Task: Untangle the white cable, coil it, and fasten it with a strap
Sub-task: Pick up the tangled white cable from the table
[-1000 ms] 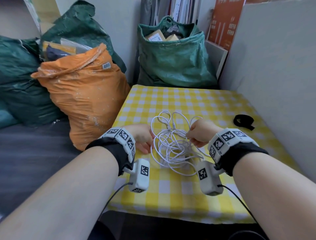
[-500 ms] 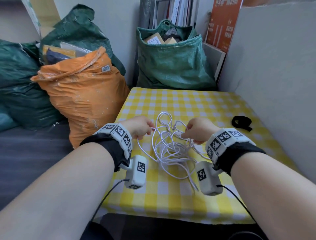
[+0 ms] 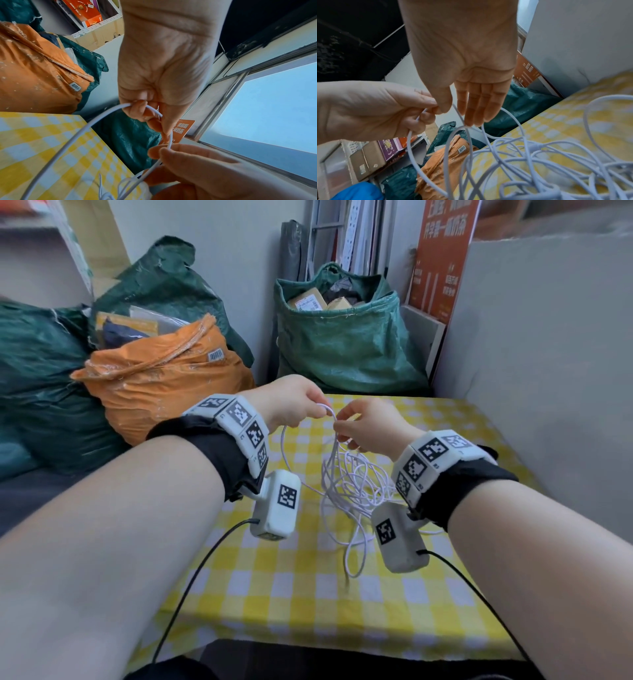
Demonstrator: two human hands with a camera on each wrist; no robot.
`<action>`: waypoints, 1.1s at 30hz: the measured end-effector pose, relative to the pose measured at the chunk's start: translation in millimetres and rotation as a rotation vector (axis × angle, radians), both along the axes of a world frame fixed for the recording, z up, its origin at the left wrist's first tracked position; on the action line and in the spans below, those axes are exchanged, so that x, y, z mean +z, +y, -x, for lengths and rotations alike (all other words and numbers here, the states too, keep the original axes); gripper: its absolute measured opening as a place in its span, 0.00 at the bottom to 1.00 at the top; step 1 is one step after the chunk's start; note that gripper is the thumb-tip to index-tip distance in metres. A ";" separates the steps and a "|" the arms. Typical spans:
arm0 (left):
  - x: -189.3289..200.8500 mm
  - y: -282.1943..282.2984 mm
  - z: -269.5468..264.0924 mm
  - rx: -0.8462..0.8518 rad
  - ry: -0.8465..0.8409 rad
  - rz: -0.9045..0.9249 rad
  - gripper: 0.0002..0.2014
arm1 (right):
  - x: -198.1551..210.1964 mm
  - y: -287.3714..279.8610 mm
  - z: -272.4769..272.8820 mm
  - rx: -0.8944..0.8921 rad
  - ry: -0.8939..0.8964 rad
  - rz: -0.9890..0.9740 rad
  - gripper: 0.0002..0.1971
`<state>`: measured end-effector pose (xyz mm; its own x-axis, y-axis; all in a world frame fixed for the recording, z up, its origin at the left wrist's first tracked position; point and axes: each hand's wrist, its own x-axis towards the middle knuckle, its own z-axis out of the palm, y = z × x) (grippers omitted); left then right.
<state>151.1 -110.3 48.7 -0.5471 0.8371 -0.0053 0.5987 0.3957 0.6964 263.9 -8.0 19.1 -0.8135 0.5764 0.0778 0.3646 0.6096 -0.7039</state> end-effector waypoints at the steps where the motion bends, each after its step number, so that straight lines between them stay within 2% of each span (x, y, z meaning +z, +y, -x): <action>1: 1.1 0.5 -1.9 -0.009 -0.003 -0.002 0.06 | -0.7 -1.5 -0.2 0.020 -0.003 0.010 0.02; 5: 5.2 3.1 -7.5 -0.034 -0.043 -0.022 0.08 | -0.8 -1.7 -1.4 0.046 -0.030 -0.046 0.07; 8: 10.8 1.6 -4.0 0.034 0.047 -0.022 0.02 | 0.0 7.1 -4.3 -0.056 0.048 -0.045 0.12; 11: 14.7 -2.3 6.9 0.100 0.088 -0.027 0.08 | 2.3 20.9 -10.7 -0.175 0.119 -0.050 0.12; 16: 14.6 -3.4 15.4 0.225 0.202 -0.071 0.17 | 4.1 29.4 -21.6 -0.269 0.096 -0.111 0.13; 20: 15.5 -0.3 14.0 0.281 0.414 0.077 0.25 | 3.4 30.1 -24.5 -0.297 0.103 -0.128 0.13; 22: 15.6 0.5 13.4 0.306 0.479 0.132 0.26 | 1.5 31.3 -24.6 -0.316 0.117 -0.117 0.13; 26: 7.7 5.6 7.4 0.310 0.449 0.074 0.15 | -2.7 34.0 -22.9 -0.331 0.150 0.027 0.13; 28: -1.0 9.3 1.9 0.285 0.391 0.022 0.10 | -4.2 33.8 -23.3 -0.318 0.126 0.028 0.13; 31: -21.6 13.8 -0.6 0.264 0.270 0.028 0.13 | -5.3 33.6 -26.7 -0.311 0.118 0.040 0.14; 33: -33.1 15.1 0.5 0.345 0.318 0.006 0.15 | -6.0 34.7 -29.1 -0.318 0.121 0.060 0.15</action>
<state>150.6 -95.1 15.6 -0.7686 0.6066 0.2033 0.6148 0.6124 0.4969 293.0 26.7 13.1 -0.5794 0.8060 0.1211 0.4416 0.4353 -0.7846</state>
